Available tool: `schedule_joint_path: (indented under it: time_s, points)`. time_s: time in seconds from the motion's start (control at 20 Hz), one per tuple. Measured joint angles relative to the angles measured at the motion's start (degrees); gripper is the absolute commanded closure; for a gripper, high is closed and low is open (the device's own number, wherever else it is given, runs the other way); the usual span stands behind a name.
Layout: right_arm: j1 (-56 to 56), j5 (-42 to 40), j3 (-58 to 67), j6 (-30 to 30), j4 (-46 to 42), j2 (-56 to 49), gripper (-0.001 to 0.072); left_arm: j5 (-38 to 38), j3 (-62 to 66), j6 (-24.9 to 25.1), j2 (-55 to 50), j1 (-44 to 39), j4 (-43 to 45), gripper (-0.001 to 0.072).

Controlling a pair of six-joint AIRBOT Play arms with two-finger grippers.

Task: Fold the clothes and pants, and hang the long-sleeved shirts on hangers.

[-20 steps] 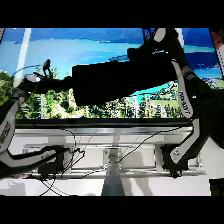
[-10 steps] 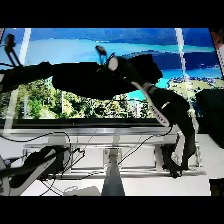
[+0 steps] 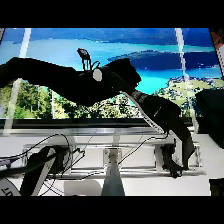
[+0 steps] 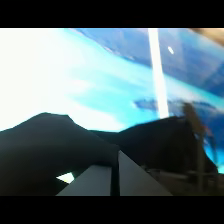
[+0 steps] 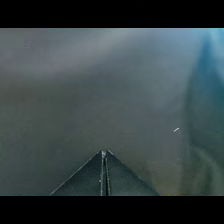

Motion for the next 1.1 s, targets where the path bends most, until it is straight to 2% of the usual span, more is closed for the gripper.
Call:
schedule_joint_path:
  time_s: [0.15, 0.35, 0.65, 0.85, 1.1]
  points:
    - [-2.2, 0.3, 1.8, 0.0, -4.2, 1.4, 0.0695, 0.0, 0.0, -0.2, -1.0, -0.3, -0.2, 0.0701]
    - [-8.9, 4.3, 3.0, -0.1, -10.4, 4.9, 0.0696, 1.2, 0.0, -0.2, -7.0, -7.6, -3.3, 0.0702]
    - [-23.1, 15.6, 3.5, -0.2, -13.6, 10.6, 0.0696, 17.1, 2.2, 2.0, -22.3, -27.0, -9.2, 0.0702]
    - [-30.9, 22.7, 3.7, -1.1, -14.0, 13.4, 0.0696, 21.7, 12.7, -0.9, -36.9, -35.8, -10.3, 0.0703]
    - [-35.9, 27.1, 3.7, -2.6, -14.2, 14.6, 0.0695, 18.4, 31.8, -5.3, -52.9, -43.0, -10.7, 0.0703]
